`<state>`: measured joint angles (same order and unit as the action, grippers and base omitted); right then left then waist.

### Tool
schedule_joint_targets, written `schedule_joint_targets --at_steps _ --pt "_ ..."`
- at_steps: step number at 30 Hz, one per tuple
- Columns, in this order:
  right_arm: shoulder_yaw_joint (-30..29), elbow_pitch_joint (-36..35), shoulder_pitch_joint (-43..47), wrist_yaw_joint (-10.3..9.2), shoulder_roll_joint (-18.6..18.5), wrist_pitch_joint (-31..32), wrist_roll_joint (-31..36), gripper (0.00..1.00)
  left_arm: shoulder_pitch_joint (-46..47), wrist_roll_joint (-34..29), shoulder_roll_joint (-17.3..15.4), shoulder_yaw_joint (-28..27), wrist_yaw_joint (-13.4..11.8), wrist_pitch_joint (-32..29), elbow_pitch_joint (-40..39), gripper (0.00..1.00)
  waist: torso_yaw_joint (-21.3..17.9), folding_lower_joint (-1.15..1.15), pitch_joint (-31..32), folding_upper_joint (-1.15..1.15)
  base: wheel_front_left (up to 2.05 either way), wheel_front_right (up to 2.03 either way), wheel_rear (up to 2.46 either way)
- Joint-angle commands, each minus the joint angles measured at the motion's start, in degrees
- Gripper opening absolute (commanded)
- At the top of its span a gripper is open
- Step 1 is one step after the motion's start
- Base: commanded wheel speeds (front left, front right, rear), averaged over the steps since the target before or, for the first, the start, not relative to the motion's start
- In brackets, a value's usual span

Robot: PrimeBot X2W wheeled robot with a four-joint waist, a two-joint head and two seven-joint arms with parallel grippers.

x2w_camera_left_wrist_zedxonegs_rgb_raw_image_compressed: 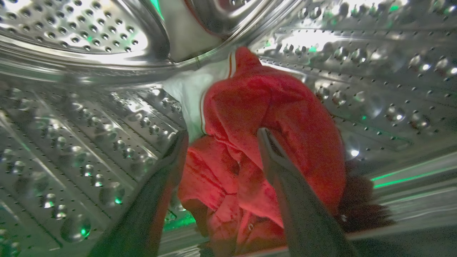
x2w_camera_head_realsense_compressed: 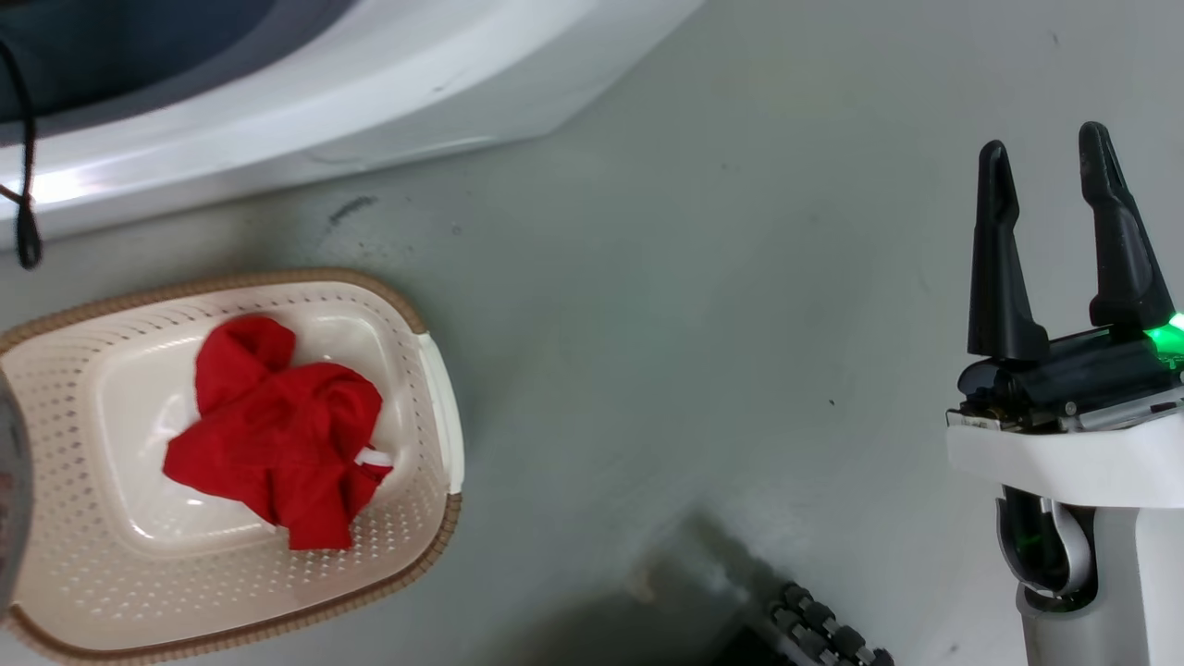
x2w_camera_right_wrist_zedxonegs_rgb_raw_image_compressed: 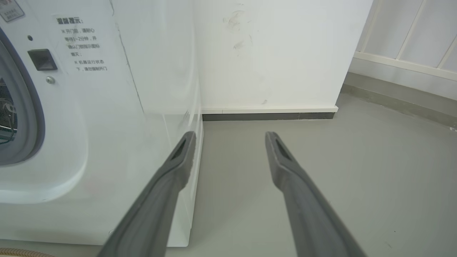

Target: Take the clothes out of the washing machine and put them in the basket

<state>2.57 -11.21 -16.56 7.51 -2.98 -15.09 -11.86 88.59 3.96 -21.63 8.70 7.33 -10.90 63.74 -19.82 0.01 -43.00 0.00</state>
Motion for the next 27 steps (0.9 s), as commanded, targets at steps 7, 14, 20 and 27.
schedule_joint_targets --at_steps 7,14,20,27 --pt "0.0 -0.3 -1.5 -0.04 0.2 -0.1 -1.6 1.00 8.1 3.2 -1.6 7.3 0.1 -13.2 3.1 1.00 -2.5 -0.01 -5.7 0.00 0.00 0.00 0.00" --pt "-0.5 -0.2 -2.1 -0.04 0.2 -0.1 -2.3 1.00 11.4 6.2 -4.0 13.7 0.0 -20.6 3.3 1.00 -2.7 -0.01 -7.7 0.00 0.00 0.00 0.00" --pt "-0.1 -0.3 -2.7 -0.04 0.2 -0.1 -2.5 1.00 10.5 8.4 -4.4 17.7 0.0 -23.3 3.6 1.00 -2.5 -0.01 -8.5 0.00 0.00 0.00 0.00" --pt "-0.2 -0.2 -2.3 -0.04 0.2 -0.1 -2.2 1.00 10.7 11.2 -5.6 20.0 0.0 -20.2 2.0 0.00 -2.1 -0.01 -8.0 0.00 0.00 0.00 0.00"
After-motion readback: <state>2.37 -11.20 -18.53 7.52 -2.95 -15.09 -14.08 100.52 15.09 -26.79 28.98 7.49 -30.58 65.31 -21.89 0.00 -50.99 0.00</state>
